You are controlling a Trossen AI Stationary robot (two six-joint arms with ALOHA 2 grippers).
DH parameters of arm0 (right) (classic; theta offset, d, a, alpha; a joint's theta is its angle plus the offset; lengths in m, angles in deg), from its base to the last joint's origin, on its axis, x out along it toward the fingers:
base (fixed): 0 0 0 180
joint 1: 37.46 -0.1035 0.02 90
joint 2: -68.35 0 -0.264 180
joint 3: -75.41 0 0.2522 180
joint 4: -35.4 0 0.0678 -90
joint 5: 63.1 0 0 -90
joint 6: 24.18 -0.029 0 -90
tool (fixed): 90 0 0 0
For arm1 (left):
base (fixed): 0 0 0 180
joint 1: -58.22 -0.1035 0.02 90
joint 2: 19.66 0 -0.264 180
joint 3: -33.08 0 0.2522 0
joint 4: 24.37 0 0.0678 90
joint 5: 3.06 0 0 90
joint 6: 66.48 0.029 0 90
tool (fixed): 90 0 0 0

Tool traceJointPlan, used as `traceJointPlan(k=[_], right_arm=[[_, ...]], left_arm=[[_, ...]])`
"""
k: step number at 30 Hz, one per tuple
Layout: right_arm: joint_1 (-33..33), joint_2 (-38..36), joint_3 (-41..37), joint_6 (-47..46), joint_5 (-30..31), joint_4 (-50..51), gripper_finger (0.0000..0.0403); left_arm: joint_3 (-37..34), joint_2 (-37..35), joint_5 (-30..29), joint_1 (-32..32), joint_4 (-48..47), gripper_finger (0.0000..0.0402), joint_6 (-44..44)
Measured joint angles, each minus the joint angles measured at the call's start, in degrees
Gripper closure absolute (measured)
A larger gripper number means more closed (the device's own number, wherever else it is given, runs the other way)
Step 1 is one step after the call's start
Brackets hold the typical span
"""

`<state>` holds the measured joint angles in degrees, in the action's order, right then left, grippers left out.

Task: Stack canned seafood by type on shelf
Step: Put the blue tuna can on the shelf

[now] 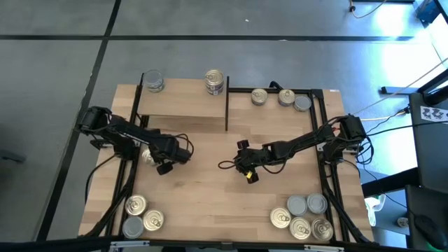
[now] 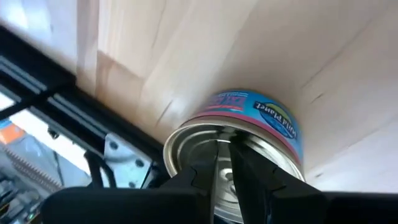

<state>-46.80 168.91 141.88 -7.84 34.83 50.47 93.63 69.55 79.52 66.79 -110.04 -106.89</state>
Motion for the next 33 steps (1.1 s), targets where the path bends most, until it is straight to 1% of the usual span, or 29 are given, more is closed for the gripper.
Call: traceJointPlan(k=[7, 17, 20, 29, 33], right_arm=[[0.0, 0.0, 0.0, 0.0, 0.0, 0.0, 0.0203], [0.0, 0.0, 0.0, 0.0, 0.0, 0.1, 0.0203], [0.0, 0.0, 0.0, 0.0, 0.0, 0.1, 0.0203], [0.0, 0.0, 0.0, 0.0, 0.0, 0.3, 0.0203], [0.0, 0.0, 0.0, 0.0, 0.0, 0.3, 0.0203]], left_arm=[[2.2, 0.0, 0.1, 0.0, 3.1, 0.0357, 0.1], [3.4, -0.2, -0.9, 0.0, 14.6, 0.0357, 5.2], [3.4, -0.3, -1.3, 0.0, 19.6, 0.0357, 6.6], [3.0, 0.1, -6.4, 0.0, 34.8, 0.0356, 12.7], [3.1, 2.0, -6.9, 0.0, 41.5, 0.0356, 15.1]])
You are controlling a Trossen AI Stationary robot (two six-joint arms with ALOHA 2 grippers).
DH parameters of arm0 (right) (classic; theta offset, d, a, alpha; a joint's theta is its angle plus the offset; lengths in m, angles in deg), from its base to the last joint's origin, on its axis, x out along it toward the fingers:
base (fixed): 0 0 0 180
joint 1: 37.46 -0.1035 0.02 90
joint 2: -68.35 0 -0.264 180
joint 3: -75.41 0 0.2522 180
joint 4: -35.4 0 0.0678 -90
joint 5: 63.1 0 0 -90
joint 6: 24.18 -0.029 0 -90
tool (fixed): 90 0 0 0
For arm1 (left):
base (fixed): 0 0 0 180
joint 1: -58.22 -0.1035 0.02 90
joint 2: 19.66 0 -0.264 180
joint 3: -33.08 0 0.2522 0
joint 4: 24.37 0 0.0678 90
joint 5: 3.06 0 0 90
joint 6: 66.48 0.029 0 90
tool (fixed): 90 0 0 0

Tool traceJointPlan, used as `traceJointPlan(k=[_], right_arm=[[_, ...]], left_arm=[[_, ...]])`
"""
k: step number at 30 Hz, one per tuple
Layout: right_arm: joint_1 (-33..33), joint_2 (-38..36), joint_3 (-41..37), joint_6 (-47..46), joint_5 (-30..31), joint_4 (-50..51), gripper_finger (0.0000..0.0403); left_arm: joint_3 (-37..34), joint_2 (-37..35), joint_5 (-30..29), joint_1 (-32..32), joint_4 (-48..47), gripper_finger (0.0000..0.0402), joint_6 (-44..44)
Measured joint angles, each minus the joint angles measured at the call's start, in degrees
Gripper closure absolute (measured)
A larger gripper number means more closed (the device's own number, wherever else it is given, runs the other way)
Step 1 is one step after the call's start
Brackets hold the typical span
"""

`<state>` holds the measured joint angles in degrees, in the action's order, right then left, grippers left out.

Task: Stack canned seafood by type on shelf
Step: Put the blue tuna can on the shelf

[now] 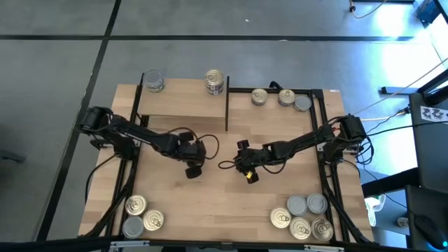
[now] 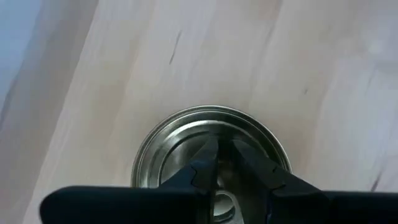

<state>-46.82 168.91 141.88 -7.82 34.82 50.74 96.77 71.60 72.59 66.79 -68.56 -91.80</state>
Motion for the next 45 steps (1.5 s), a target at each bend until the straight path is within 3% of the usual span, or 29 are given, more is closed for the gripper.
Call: traceJointPlan(k=[7, 16, 26, 31, 35, 45], right_arm=[[0.0, 0.0, 0.0, 0.0, 0.0, 0.3, 0.0203], [0.0, 0.0, 0.0, 0.0, 0.3, 0.3, 0.0203], [0.0, 0.0, 0.0, -0.7, 0.5, -1.0, 0.0203], [0.0, 0.0, 0.0, -1.4, 0.4, -2.2, 0.0203], [0.0, 0.0, 0.0, -1.4, -0.4, -3.0, 0.0203], [0.0, 0.0, 0.0, -1.7, -3.0, -9.2, 0.0203]], left_arm=[[0.3, 5.8, -1.0, 0.3, 13.0, 0.0356, 1.4], [-0.5, 6.9, 1.7, 2.9, 31.8, 0.0357, 5.4], [1.3, -4.6, -1.6, 5.6, 18.9, 0.0357, 6.5], [-4.1, -5.5, -2.5, 6.4, 22.2, 0.0376, 8.3], [-10.3, -5.3, -2.3, 6.5, 33.4, 0.0397, 7.8], [-18.6, -5.3, -2.2, 6.4, 46.5, 0.0399, 7.2]])
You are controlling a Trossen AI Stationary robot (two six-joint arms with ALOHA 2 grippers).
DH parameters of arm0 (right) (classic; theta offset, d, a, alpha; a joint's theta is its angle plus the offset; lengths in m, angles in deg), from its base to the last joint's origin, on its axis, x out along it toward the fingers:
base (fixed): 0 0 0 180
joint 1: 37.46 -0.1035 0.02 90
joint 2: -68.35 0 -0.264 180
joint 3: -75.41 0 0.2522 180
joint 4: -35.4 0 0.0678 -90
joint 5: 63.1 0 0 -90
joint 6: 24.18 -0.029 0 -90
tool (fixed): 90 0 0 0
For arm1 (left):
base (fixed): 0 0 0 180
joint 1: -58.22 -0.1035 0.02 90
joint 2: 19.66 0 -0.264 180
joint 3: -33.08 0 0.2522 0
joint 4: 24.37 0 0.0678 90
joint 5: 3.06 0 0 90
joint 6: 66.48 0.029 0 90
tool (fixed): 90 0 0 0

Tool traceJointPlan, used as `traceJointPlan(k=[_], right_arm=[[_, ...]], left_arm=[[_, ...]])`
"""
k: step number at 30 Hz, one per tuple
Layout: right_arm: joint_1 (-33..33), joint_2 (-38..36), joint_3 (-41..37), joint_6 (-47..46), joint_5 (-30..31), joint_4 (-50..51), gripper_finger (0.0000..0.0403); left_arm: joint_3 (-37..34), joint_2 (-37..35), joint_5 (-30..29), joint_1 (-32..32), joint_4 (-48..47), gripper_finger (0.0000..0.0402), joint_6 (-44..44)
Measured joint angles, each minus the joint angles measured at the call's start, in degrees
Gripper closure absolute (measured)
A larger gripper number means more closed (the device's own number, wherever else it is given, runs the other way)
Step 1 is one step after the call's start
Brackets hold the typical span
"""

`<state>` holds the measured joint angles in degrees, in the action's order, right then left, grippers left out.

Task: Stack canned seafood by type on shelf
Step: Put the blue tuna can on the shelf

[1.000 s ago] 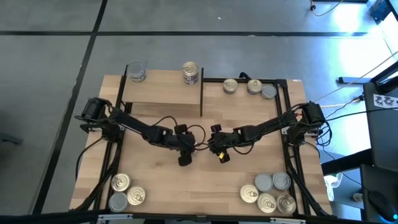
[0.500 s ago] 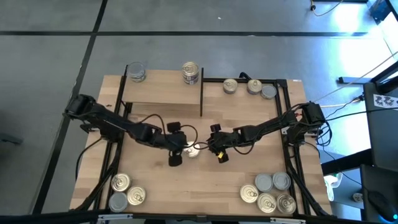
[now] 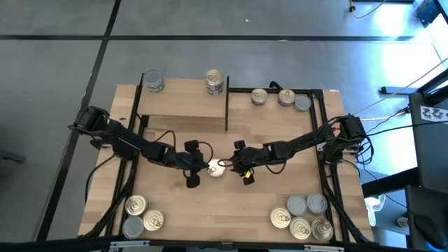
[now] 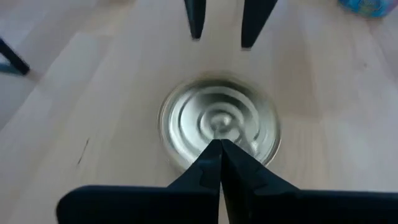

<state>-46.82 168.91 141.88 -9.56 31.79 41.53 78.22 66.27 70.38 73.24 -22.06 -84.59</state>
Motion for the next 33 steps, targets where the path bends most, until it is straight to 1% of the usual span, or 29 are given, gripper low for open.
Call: traceJointPlan(k=[2, 4, 6, 11, 15, 20, 26, 28, 31, 33], right_arm=[[0.0, 0.0, 0.0, -0.1, -0.3, -1.6, 0.0199], [0.0, 0.0, 0.0, -0.1, -2.0, -2.3, 0.0186], [0.0, 0.0, 0.0, -0.8, -3.1, -2.7, 0.0163], [0.0, 0.0, 0.0, -0.9, -3.1, -3.0, 0.0096], [0.0, 0.0, 0.0, -0.8, -3.0, -3.9, 0.0065], [0.0, 0.0, 0.0, -0.3, -3.1, -4.2, 0.0057], [-0.5, 0.9, 0.0, 5.7, -5.4, -5.9, 0.0056], [-1.1, 1.6, 0.1, 8.9, -4.8, -6.8, 0.0056], [-2.1, 2.7, 0.0, 13.1, -3.1, -7.1, 0.0056], [-3.0, 3.0, 0.1, 16.2, -0.4, -7.1, 0.0056]], left_arm=[[-0.8, 0.0, 0.0, 0.0, 2.3, 0.0398, 0.2], [-1.5, 0.0, 0.0, 0.0, 3.4, 0.0398, 0.4], [-2.2, 0.0, 0.0, 0.0, 4.4, 0.0400, 0.3], [-2.8, 1.6, 0.0, -0.1, 7.8, 0.0398, 1.7], [-2.8, 4.2, 0.1, -0.5, 10.1, 0.0400, 3.0], [-2.8, 4.9, 0.1, -0.8, 9.5, 0.0397, 3.0], [-2.8, 4.9, -0.1, -0.8, 8.9, 0.0399, 3.6], [-3.2, 4.8, -0.2, -0.8, 9.3, 0.0399, 3.6], [-5.4, 4.8, -0.5, -0.9, 12.9, 0.0400, 2.7], [-7.5, 4.8, -1.0, -1.1, 16.0, 0.0399, 1.3]])
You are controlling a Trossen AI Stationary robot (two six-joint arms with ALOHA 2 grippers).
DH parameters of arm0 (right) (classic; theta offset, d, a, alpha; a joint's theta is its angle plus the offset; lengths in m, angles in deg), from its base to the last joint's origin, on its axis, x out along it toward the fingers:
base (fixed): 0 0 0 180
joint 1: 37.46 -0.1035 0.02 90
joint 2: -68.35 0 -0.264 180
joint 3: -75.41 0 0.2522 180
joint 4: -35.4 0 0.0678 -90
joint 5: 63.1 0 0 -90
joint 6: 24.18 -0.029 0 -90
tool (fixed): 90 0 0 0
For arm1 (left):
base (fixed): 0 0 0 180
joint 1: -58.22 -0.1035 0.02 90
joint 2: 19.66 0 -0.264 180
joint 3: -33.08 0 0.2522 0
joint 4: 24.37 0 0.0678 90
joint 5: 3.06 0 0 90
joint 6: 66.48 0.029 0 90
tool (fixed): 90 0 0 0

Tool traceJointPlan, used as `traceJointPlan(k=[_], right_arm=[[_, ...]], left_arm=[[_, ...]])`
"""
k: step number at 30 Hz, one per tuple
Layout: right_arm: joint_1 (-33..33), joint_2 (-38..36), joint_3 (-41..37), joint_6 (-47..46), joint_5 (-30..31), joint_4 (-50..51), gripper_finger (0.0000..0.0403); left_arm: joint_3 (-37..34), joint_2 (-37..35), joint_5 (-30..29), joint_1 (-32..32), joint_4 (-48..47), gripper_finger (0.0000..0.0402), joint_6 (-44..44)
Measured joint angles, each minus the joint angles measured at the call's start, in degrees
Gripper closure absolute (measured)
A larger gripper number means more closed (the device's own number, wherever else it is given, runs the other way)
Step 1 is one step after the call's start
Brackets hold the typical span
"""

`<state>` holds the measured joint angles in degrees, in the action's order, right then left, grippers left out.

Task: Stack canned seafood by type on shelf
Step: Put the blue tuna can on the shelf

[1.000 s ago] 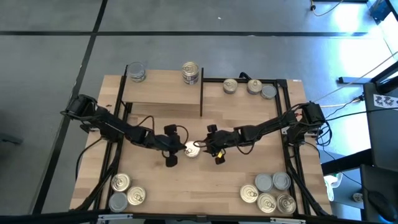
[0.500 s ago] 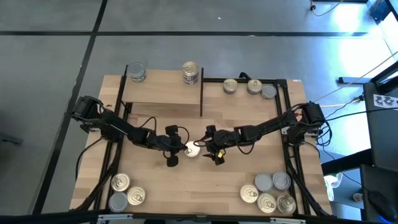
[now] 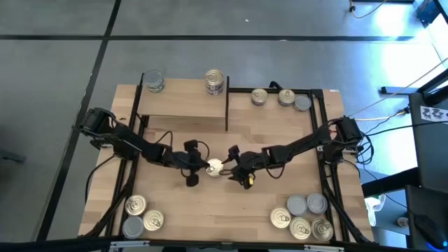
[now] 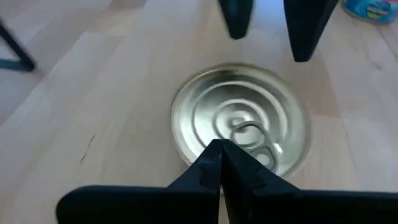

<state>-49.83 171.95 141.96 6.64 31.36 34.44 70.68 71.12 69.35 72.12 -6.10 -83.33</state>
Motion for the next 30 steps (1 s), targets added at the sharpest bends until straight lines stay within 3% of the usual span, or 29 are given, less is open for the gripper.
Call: traceJointPlan(k=[6, 14, 24, 30], right_arm=[[-2.1, 4.0, 1.1, 9.6, 7.9, -3.9, 0.0056], [-1.8, 8.8, 4.6, 17.4, 16.2, -4.8, 0.0056], [-1.9, 13.1, 4.9, 26.0, 20.5, -10.6, 0.0056], [-1.3, 13.5, 4.9, 27.7, 19.9, -12.2, 0.0056]], left_arm=[[-4.9, 0.1, -0.4, -1.1, 8.2, 0.0399, -2.8], [-5.4, 0.0, -0.4, -1.6, 8.7, 0.0399, -3.8], [-5.5, 0.2, -0.3, -1.6, 9.6, 0.0399, -3.1], [-5.6, 0.2, -0.3, -1.6, 10.1, 0.0398, -2.7]])
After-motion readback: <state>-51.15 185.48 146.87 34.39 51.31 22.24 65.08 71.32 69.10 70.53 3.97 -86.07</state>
